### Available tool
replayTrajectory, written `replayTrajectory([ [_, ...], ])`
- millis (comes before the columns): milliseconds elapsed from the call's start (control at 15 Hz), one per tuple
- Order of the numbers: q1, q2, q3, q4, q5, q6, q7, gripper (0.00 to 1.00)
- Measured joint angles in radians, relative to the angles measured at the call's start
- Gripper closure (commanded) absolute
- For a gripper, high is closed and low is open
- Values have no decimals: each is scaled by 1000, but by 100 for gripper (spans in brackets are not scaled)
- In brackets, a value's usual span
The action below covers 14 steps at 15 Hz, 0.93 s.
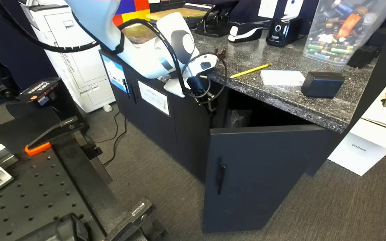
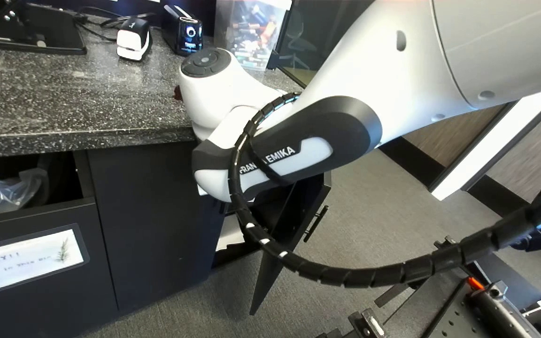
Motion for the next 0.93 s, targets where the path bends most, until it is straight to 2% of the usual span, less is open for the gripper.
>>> replayTrajectory([
  [600,-12,-188,101,-305,0,16,-136,94],
  [933,-12,-290,177,-464,40,-46,-212,94],
])
